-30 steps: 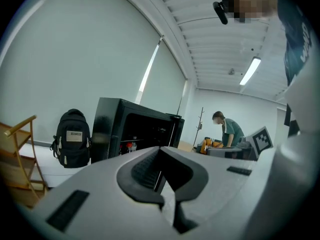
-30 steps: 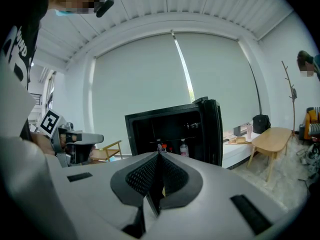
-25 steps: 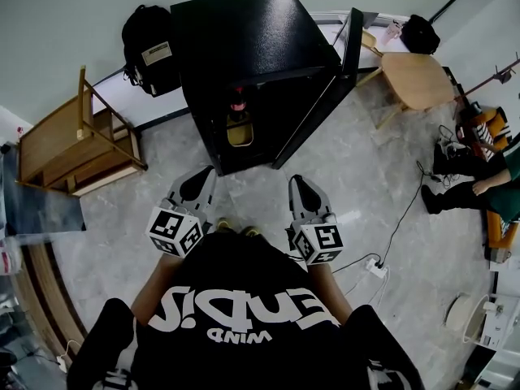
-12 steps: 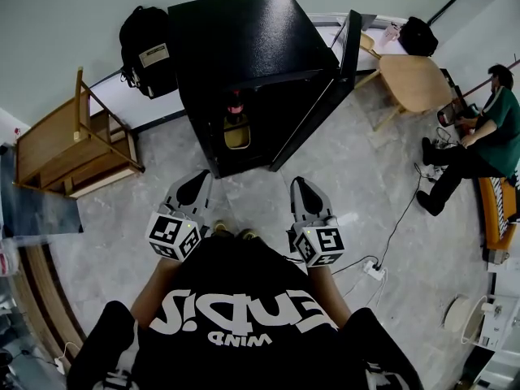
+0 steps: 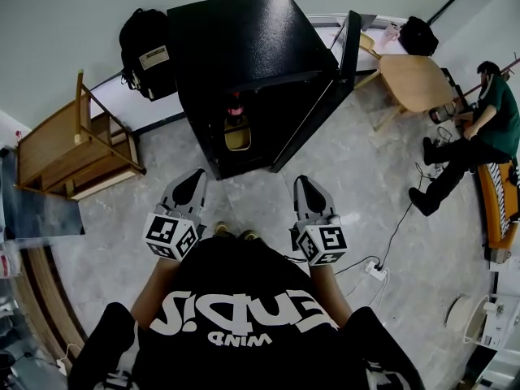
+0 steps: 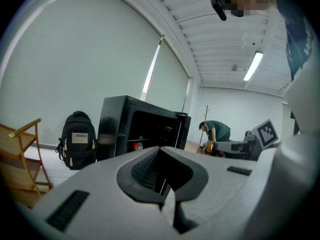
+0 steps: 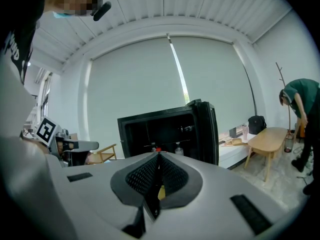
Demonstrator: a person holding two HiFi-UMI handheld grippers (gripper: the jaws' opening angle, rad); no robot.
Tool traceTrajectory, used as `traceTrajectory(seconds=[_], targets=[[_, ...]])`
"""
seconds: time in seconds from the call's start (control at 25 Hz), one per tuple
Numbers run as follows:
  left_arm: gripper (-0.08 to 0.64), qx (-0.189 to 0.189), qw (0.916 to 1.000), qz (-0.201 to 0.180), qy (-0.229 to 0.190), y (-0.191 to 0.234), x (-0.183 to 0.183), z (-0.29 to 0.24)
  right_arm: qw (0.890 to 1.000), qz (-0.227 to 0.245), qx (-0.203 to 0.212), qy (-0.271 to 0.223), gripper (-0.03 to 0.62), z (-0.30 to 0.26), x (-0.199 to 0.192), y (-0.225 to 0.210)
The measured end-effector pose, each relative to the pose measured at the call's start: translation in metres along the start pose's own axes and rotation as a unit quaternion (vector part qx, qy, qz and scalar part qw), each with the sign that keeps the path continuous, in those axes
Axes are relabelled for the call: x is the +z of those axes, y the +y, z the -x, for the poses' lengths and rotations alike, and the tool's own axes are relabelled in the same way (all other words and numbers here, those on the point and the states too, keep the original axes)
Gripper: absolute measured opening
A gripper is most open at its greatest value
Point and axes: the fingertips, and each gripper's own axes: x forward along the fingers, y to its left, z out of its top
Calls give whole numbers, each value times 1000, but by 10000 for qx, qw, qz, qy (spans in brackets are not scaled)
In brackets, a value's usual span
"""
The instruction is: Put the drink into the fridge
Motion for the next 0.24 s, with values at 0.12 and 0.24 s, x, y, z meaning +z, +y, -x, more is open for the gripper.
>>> traceTrajectory(seconds=[0.12,0.24], targets=[[8,-8,10000,-10,29,-1,-2,-1,10000,-18,-8,6,25,1,-1,-1],[8,-1,10000,32,51,0,-4,-1,10000,-24,-19,7,25,2,-2,-2]])
